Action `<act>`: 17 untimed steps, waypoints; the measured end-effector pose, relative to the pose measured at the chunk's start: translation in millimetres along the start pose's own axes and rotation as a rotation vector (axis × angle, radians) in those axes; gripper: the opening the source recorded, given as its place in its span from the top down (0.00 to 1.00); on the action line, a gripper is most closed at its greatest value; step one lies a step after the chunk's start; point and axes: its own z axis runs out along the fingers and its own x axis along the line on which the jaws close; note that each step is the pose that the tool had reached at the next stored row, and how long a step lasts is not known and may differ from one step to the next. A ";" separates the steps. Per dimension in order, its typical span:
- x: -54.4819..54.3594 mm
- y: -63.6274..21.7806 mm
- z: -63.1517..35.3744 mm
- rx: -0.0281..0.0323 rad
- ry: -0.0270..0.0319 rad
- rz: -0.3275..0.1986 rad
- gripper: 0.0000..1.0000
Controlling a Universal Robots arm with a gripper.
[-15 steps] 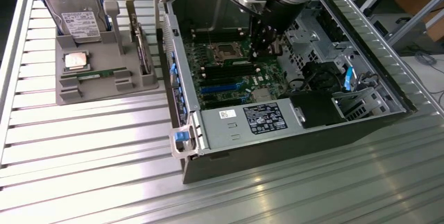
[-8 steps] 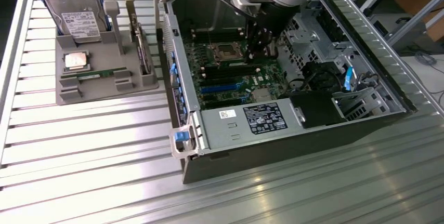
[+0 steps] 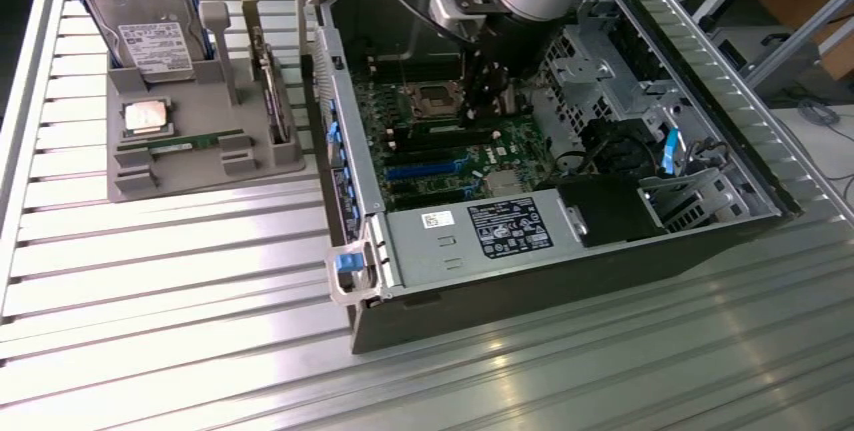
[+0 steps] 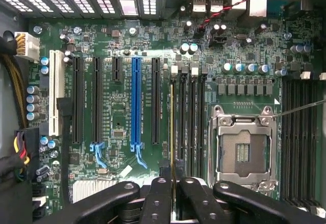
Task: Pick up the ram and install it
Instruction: 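Insert the ram into the slot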
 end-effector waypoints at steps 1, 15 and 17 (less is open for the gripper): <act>0.0 2.4 1.3 0.0000 0.0001 0.000 0.87; -6.0 7.2 10.4 0.0003 0.0048 0.010 0.87; -6.1 7.1 11.6 0.0002 0.0210 0.011 0.87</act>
